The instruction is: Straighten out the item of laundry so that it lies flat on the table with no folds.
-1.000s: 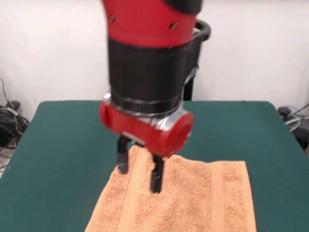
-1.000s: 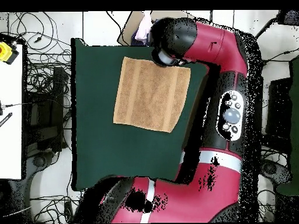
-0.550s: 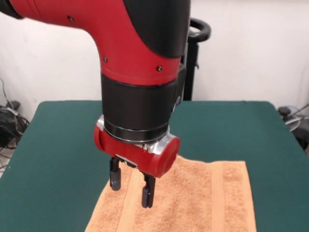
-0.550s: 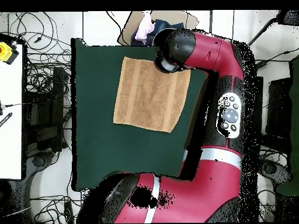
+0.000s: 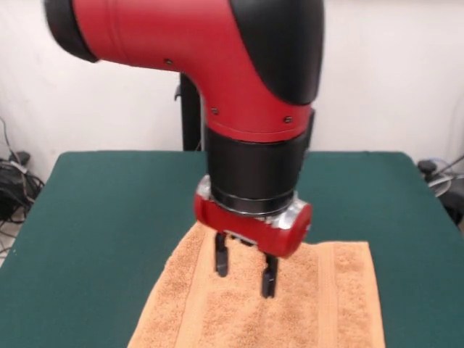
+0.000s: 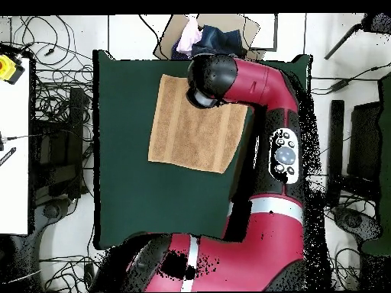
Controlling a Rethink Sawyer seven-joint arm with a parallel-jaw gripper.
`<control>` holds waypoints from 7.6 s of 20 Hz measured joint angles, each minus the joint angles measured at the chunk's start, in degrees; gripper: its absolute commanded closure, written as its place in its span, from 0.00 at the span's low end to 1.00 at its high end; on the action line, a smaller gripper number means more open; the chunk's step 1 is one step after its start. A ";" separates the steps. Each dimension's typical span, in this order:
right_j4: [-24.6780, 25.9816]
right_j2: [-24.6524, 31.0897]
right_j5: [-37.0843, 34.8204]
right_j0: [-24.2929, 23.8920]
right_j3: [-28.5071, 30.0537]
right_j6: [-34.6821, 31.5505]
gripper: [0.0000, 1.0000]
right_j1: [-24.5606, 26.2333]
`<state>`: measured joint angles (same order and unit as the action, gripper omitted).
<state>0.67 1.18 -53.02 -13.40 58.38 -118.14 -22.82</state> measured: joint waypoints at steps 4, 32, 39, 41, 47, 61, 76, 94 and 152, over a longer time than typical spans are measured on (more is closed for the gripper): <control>-1.59 0.21 3.50 0.89 4.50 0.00 0.00 -1.51; -10.72 0.33 25.18 6.33 27.66 -0.01 0.00 -5.77; -14.35 2.08 32.99 7.56 34.41 -0.01 0.00 -6.68; -14.81 2.50 33.90 7.57 35.42 -0.01 0.00 -6.71; -15.58 4.61 36.57 6.70 39.30 -0.01 0.00 -6.66; -15.62 8.34 42.51 2.31 45.90 -0.01 0.00 -5.32; -15.51 8.40 45.18 2.83 45.92 -0.01 0.00 -0.92; -15.16 8.31 45.86 3.79 45.78 -0.01 0.00 -0.07; -14.96 5.26 45.84 7.18 44.48 -0.01 0.00 0.01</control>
<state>-14.29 6.45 -7.18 -6.22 102.87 -118.16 -22.81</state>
